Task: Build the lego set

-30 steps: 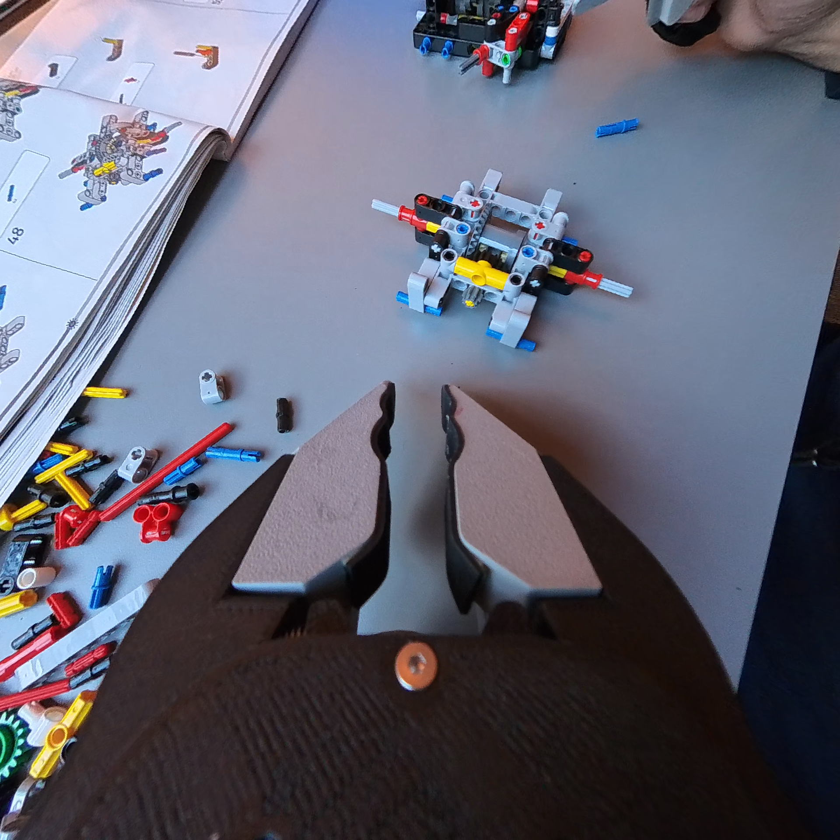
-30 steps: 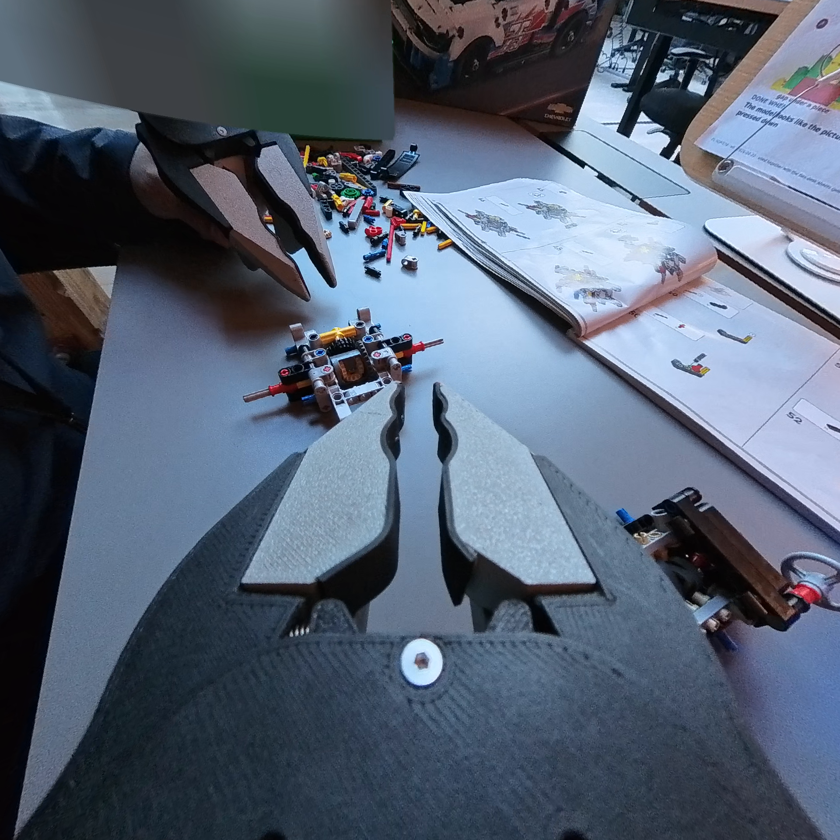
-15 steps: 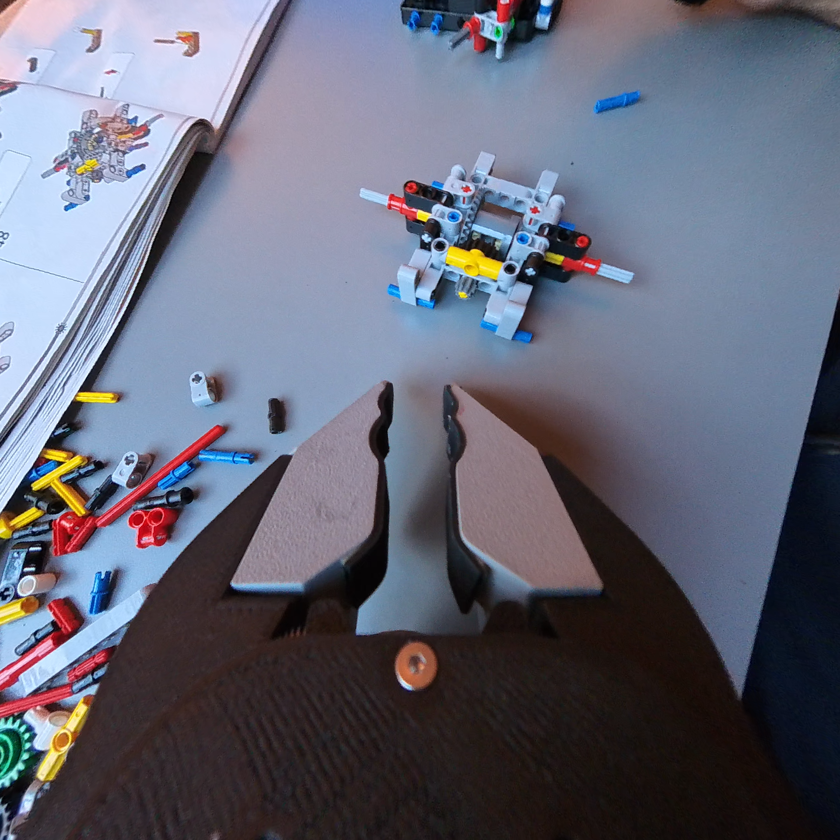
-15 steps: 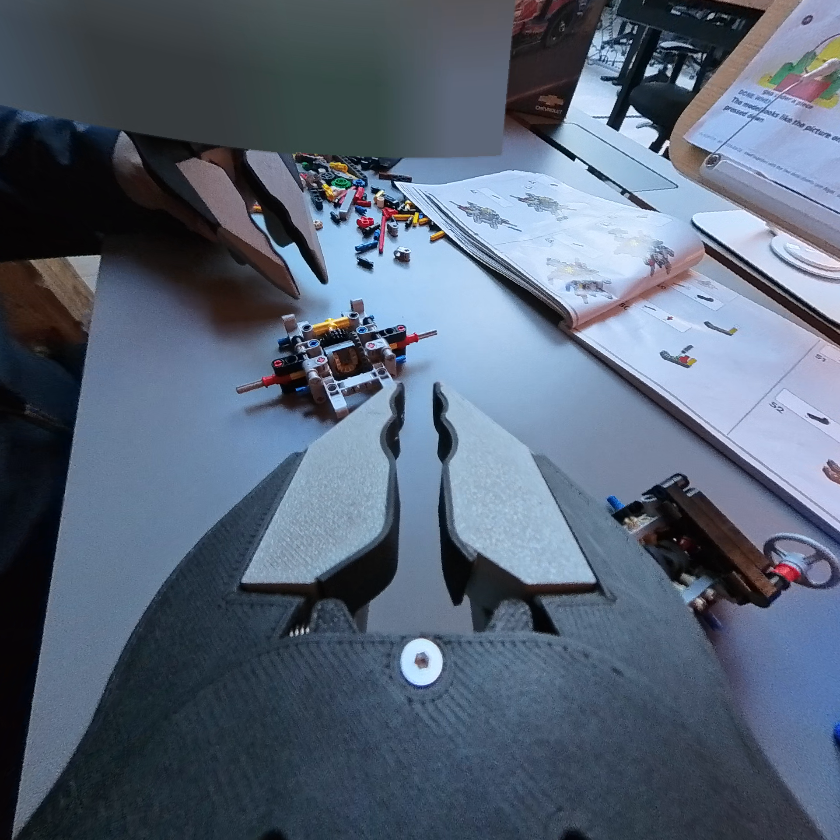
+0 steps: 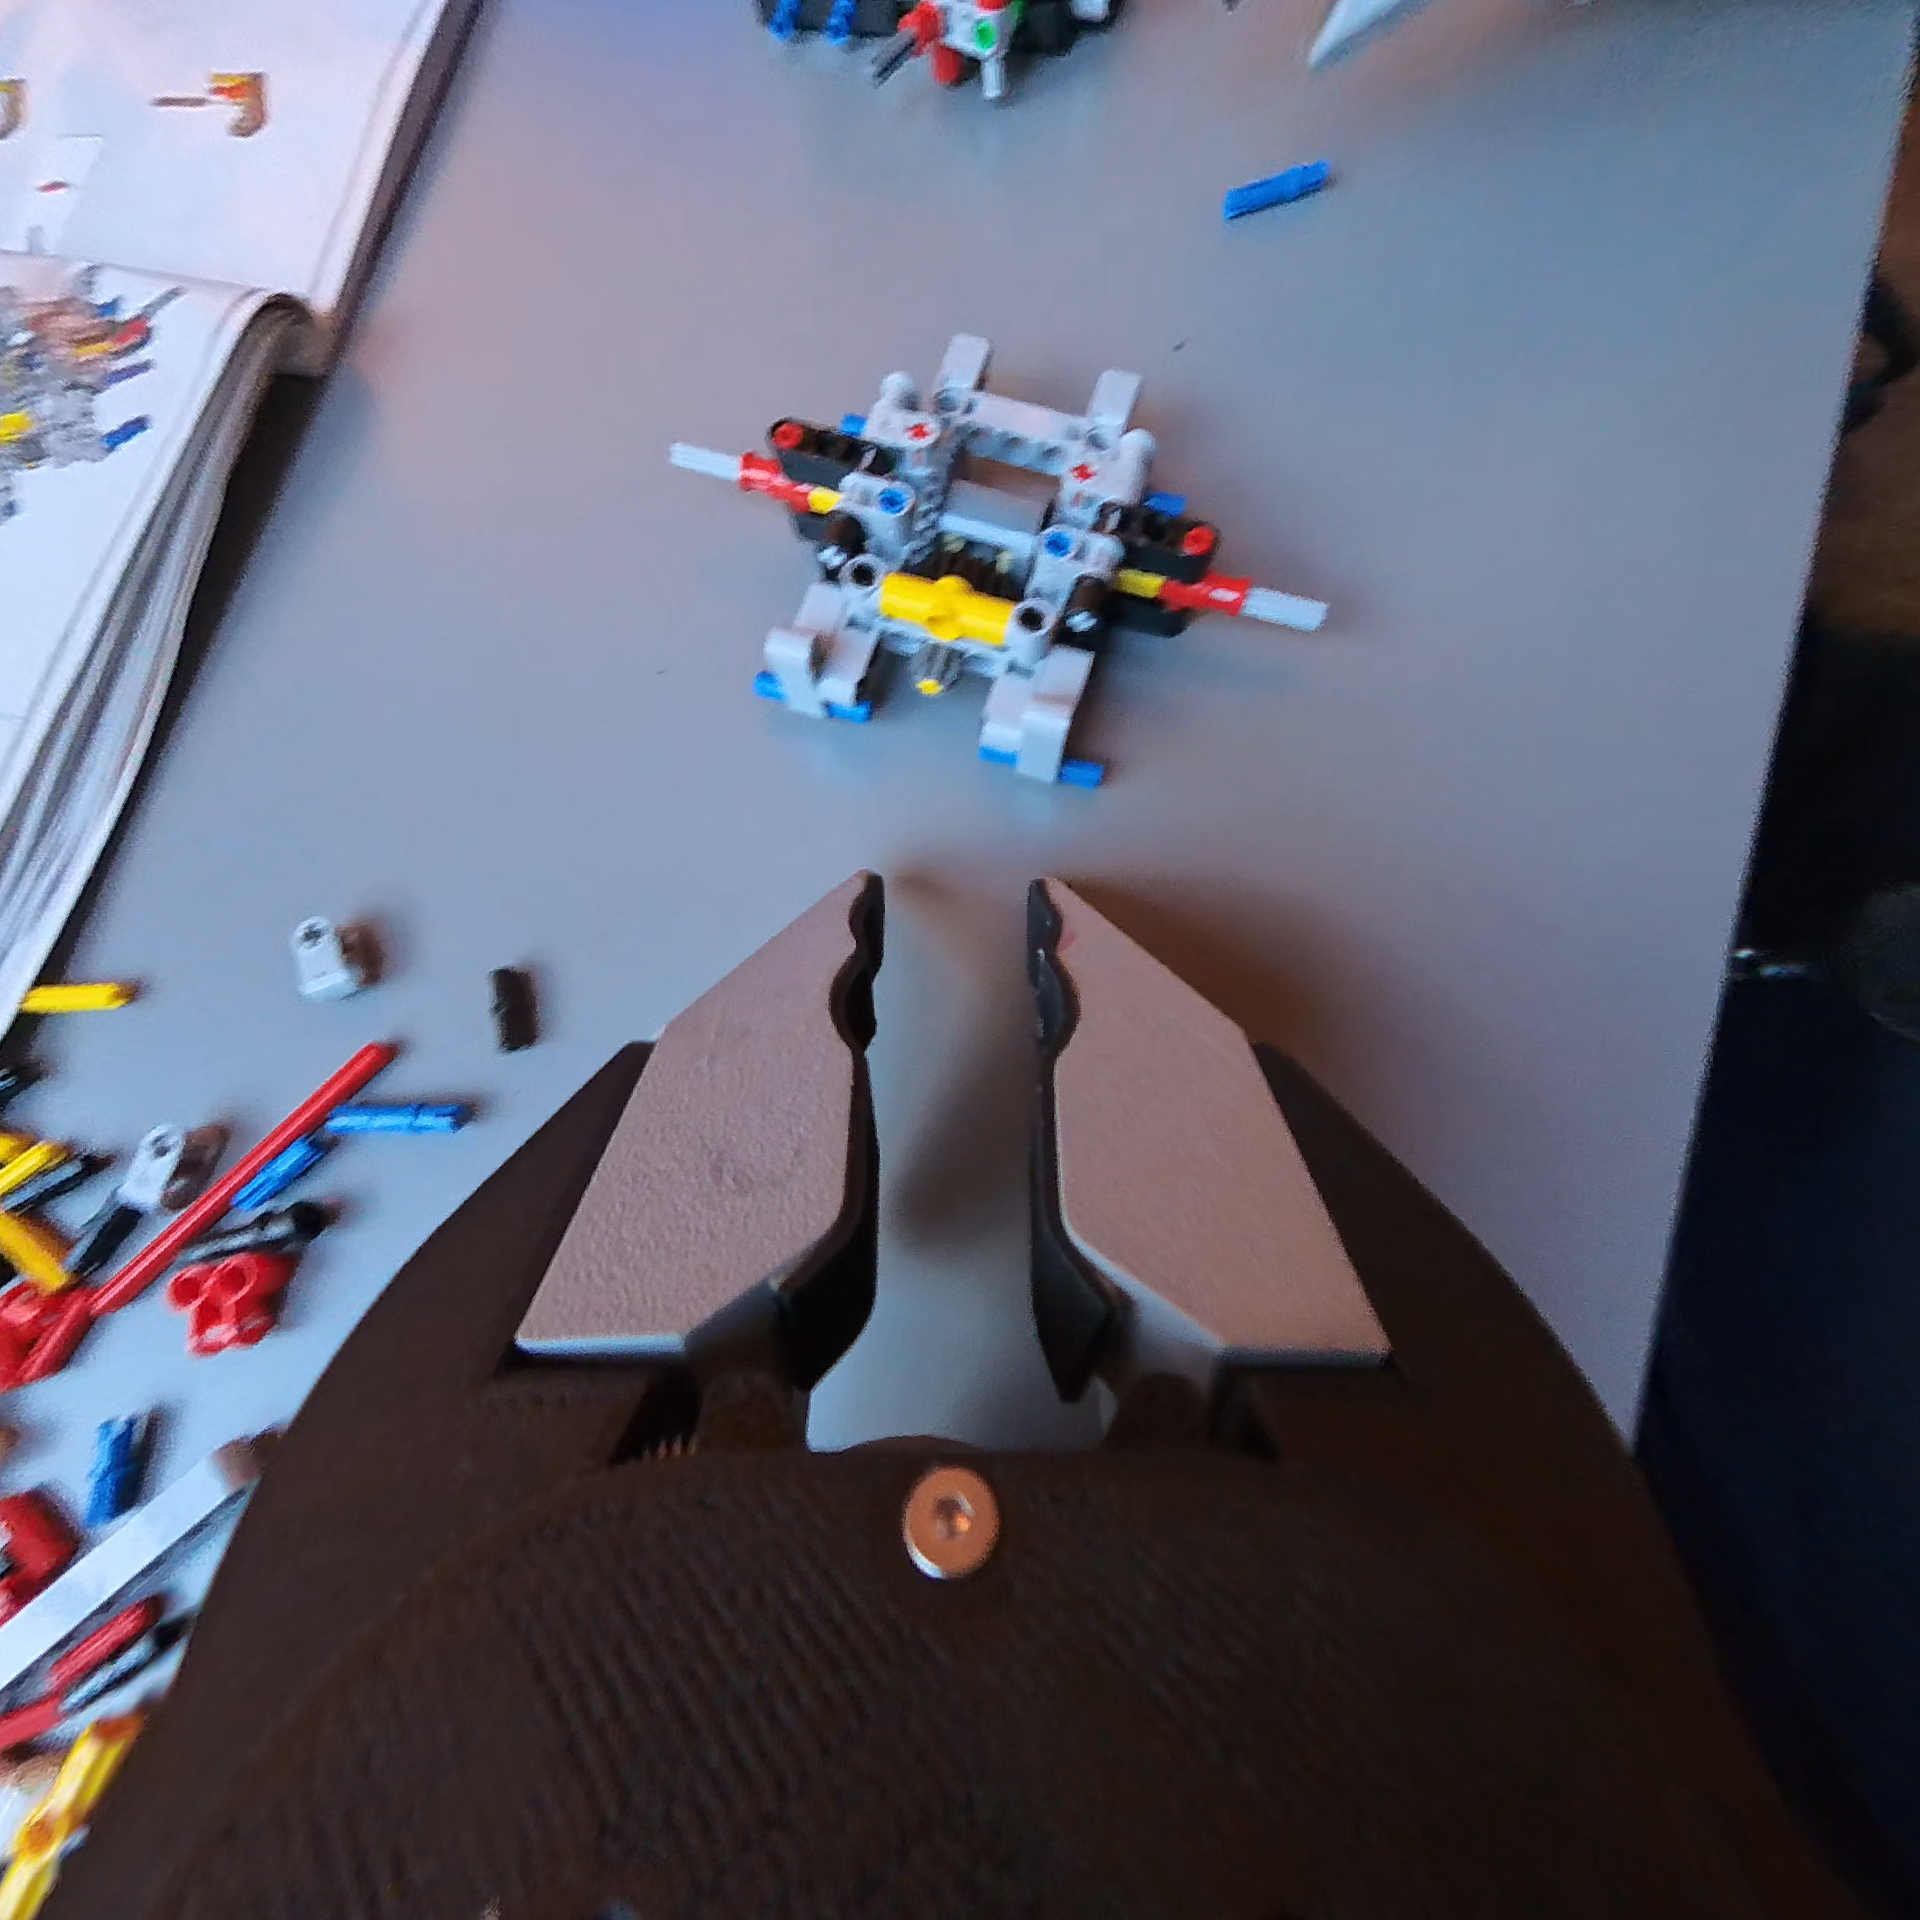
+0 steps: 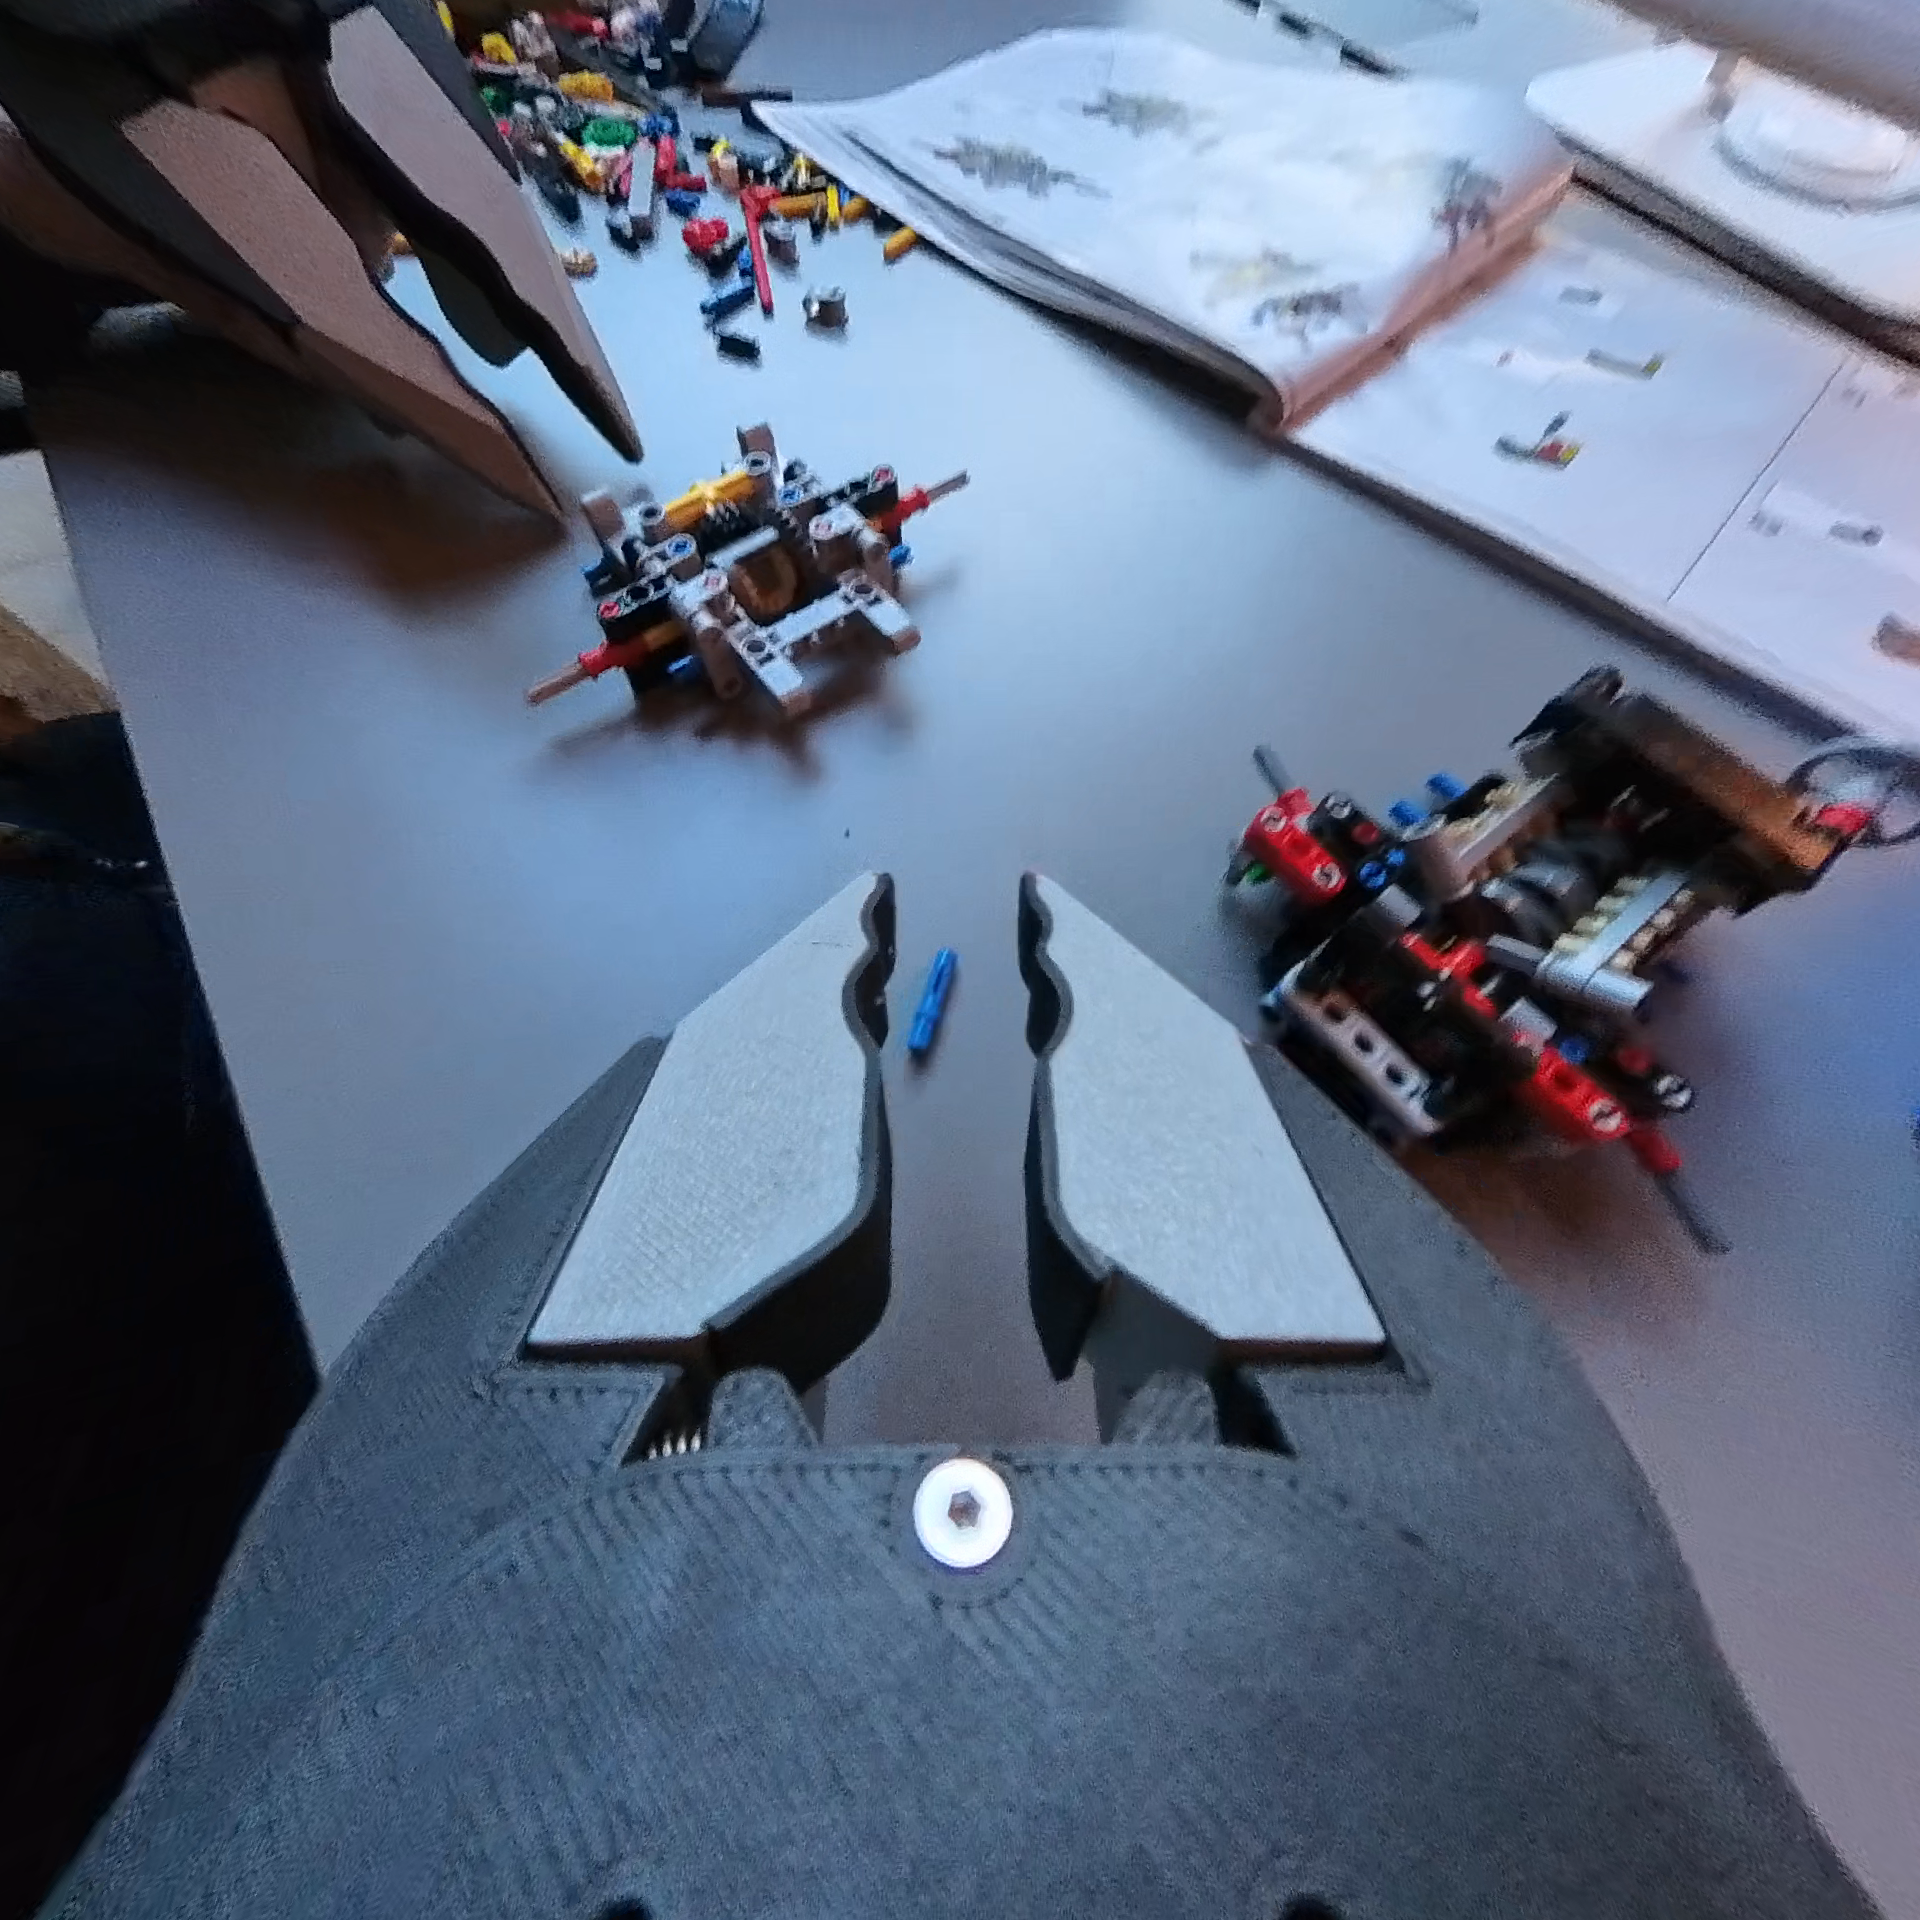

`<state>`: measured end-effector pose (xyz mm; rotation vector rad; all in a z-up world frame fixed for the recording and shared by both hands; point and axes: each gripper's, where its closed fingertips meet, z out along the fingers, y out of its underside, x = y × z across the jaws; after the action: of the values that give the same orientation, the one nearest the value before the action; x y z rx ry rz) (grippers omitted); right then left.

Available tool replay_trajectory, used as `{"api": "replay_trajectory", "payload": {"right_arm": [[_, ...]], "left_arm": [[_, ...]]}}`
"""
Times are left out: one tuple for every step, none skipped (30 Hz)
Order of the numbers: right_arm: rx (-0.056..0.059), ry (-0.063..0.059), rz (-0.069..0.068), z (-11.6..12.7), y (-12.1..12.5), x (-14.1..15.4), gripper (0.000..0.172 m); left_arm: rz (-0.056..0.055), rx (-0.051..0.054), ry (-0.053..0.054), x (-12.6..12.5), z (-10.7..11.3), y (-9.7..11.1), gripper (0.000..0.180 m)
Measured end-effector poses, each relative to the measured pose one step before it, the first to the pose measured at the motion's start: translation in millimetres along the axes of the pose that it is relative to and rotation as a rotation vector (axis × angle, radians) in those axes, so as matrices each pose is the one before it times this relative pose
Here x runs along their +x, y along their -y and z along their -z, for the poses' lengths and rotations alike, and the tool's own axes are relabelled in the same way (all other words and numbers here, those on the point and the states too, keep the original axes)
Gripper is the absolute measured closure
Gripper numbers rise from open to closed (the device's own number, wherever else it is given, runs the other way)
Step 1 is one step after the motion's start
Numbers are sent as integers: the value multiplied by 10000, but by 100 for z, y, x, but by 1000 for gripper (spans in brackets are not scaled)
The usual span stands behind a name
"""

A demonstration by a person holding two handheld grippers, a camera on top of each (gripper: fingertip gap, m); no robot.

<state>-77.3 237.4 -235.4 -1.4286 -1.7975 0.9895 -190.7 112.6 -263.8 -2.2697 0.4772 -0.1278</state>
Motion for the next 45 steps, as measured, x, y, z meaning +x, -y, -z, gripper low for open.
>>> {"api": "replay_trajectory", "payload": {"right_arm": [[-150,-41,-179,189,-435,-13,150],[-74,-69,-145,221,-281,57,150],[-40,-14,-160,194,-197,28,150],[-45,65,-170,137,-198,-46,150],[-57,107,-143,53,-164,-106,149],[-103,96,-110,-30,-174,-83,149],[-153,60,-75,-129,-214,-42,148],[-209,36,-46,-209,-255,-13,147],[-260,32,-15,-266,-314,-28,147],[-310,3,3,-314,-371,-6,147],[-324,6,28,-329,-381,-28,147],[-173,20,72,-236,-152,-96,146],[33,3,82,-89,134,-81,148],[-40,-9,40,-100,1,-11,150],[-10,-34,3,-50,26,63,154],[-29,20,-18,-33,-27,21,162],[-19,97,-20,-24,-12,-79,170],[6,78,-23,-11,9,-51,170],[-1,56,-14,2,3,-46,170],[-1,11,-2,-2,3,5,170],[0,-28,7,-7,20,48,170],[9,-34,32,-10,39,22,170],[49,-18,68,7,101,-35,170],[97,-11,76,30,182,-81,170],[116,27,47,38,205,-159,171],[119,101,2,52,225,-276,171],[115,164,-32,49,240,-376,171],[125,183,-37,57,290,-440,171],[138,180,-39,61,342,-473,170],[157,194,-55,70,424,-521,170],[189,217,-78,46,494,-574,171],[195,240,-110,1,520,-611,171],[182,259,-138,-34,508,-630,171],[183,243,-148,-87,507,-591,171],[169,203,-150,-120,449,-527,171],[147,173,-153,-159,405,-459,171],[98,164,-162,-184,291,-384,171],[54,144,-161,-188,176,-315,171],[55,113,-138,-181,111,-220,171],[61,69,-122,-135,57,-108,171],[59,12,-117,-94,-17,33,171],[60,40,-116,-48,-60,58,171],[75,126,-136,0,-42,-24,171],[110,147,-155,74,30,-26,171],[135,109,-144,156,80,26,171]], "left_arm": [[24,32,-92,324,-138,235,155],[44,63,-52,161,-127,210,155],[65,87,-74,117,-38,209,155],[106,117,-128,145,-4,267,155],[158,121,-164,149,3,281,154],[223,114,-199,158,-97,277,153],[228,75,-197,204,-142,250,152],[197,-14,-182,110,-164,128,152],[145,-99,-112,93,-215,-24,151],[95,-141,-117,81,-223,-33,149],[40,-128,-106,132,-270,-32,148],[-21,-109,-66,92,-271,45,148],[-61,-67,21,-51,-247,59,149],[-71,-59,33,-26,-127,86,150],[-32,-39,-37,80,-176,84,152],[-9,-27,-78,56,-243,76,159],[38,7,-59,13,-130,103,163],[115,13,-60,13,-65,141,163],[178,56,-134,198,-244,297,164],[337,85,-153,94,7,206,164],[473,128,-221,139,31,301,164],[636,190,-338,216,63,408,164],[695,244,-418,280,118,516,165],[654,218,-414,245,144,494,165],[570,165,-310,121,164,416,165],[421,155,-176,-36,157,349,165],[369,108,-107,-119,181,254,165],[327,131,-94,-71,188,257,165],[311,178,-81,-30,195,297,165],[277,204,-89,25,162,313,165],[246,234,-115,145,116,314,165],[234,251,-118,112,92,312,165],[206,273,-128,140,8,317,165],[165,215,-94,96,-40,229,165],[44,172,30,-14,-140,157,165],[-8,138,122,-77,-165,62,165],[12,84,67,10,-222,-35,165],[76,66,-6,70,-246,-18,165],[81,90,-37,135,-212,46,165],[36,73,21,32,-196,107,165],[-74,53,115,-110,-134,137,165],[-219,16,254,-208,-120,114,165],[-403,22,400,-273,-110,98,165],[-555,52,447,-225,-67,117,165],[-665,41,442,-117,-47,38,165]]}}
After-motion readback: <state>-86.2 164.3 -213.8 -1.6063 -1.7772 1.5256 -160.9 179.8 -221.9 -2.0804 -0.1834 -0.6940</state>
